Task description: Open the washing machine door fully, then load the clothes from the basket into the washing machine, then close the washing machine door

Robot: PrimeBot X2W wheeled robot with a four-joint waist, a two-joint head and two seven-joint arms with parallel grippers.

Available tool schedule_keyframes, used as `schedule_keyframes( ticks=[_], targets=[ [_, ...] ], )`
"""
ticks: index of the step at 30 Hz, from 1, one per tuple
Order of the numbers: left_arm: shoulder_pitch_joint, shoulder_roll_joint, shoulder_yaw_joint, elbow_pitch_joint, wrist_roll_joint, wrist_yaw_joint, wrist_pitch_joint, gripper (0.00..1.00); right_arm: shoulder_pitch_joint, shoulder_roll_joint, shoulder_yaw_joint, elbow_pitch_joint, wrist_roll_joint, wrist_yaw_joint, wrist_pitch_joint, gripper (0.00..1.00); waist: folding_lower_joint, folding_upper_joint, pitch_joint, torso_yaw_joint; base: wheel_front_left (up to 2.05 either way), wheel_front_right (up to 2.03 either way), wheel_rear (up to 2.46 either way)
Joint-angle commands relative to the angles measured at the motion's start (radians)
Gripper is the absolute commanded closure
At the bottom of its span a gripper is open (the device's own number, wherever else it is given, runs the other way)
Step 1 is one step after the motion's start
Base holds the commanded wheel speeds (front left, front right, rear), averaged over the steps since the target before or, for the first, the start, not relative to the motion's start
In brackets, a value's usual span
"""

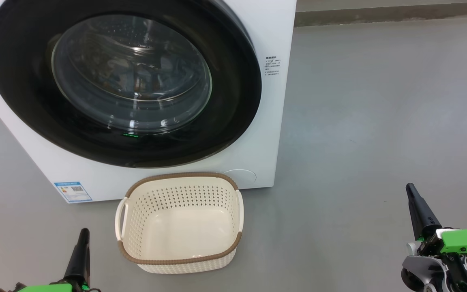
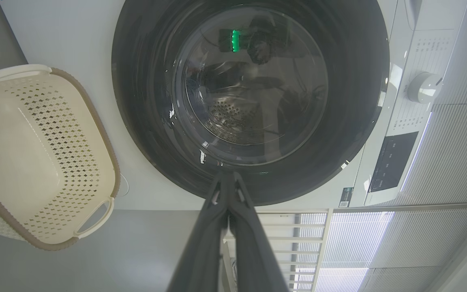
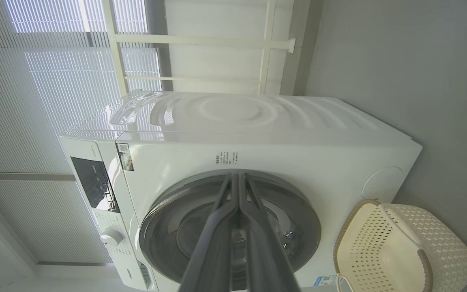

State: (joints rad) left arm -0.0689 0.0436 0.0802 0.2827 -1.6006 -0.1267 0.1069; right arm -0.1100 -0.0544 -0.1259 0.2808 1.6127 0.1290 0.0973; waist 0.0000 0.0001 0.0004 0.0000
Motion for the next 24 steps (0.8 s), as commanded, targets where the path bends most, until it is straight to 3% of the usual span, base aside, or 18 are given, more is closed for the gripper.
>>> schedule_keyframes(
  ticks=[1,24],
  targets=[
    [-0.047,0.008,0.034,-0.03,-0.008,-0.004,0.006,1.0,-0.004,-0.004,0.021,-0.031,0.004,0.002,0.008,1.0,0.0,-0.0001,0.0,0.0,0.0,0.0,0.0],
    [-0.047,0.008,0.034,-0.03,-0.008,-0.004,0.006,1.0,-0.004,-0.002,0.02,-0.031,0.002,0.002,0.01,1.0,0.0,-0.0001,0.0,0.0,0.0,0.0,0.0]
  ],
)
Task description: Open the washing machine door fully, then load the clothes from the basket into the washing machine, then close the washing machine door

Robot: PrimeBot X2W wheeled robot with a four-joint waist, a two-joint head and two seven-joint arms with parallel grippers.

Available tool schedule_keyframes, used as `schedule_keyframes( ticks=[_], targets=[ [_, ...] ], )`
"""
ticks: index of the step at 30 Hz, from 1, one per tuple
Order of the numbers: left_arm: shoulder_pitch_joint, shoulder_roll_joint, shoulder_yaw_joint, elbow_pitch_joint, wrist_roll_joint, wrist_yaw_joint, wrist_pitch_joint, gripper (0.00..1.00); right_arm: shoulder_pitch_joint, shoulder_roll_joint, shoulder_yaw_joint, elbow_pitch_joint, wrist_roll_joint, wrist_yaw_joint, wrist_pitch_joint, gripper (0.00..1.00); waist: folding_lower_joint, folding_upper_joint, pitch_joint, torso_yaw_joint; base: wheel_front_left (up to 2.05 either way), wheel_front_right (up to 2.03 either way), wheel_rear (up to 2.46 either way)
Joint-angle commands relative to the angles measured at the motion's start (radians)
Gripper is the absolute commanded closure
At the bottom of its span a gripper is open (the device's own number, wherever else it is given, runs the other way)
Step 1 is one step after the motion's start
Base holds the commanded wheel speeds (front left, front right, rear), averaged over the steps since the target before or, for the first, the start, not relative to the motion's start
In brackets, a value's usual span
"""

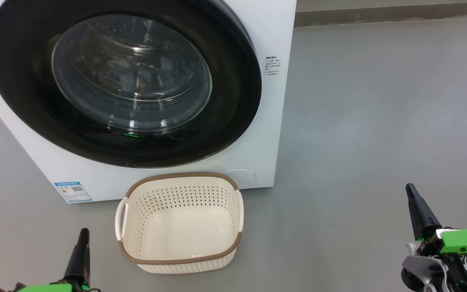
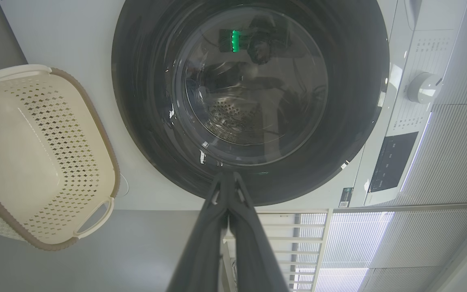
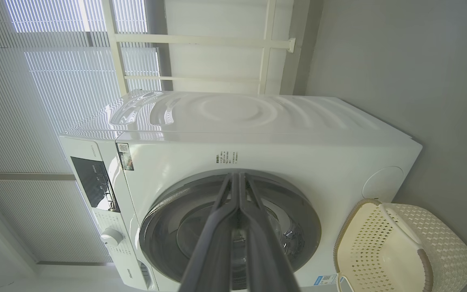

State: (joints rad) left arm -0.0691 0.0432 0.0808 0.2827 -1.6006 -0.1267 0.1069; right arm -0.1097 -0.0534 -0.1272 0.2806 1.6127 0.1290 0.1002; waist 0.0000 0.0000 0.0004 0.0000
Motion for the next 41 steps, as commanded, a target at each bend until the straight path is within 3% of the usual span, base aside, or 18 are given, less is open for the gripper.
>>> schedule_keyframes(
  ticks=[1,41],
  targets=[
    [-0.047,0.008,0.033,-0.03,-0.008,-0.004,0.006,1.0,-0.004,-0.003,0.021,-0.03,0.002,0.002,0.007,1.0,0.0,0.0,0.0,0.0,0.0,0.0,0.0],
    [-0.046,0.008,0.034,-0.031,-0.007,-0.004,0.007,1.0,-0.005,-0.002,0.019,-0.03,0.0,0.002,0.009,1.0,0.0,0.0,0.0,0.0,0.0,0.0,0.0]
  ],
)
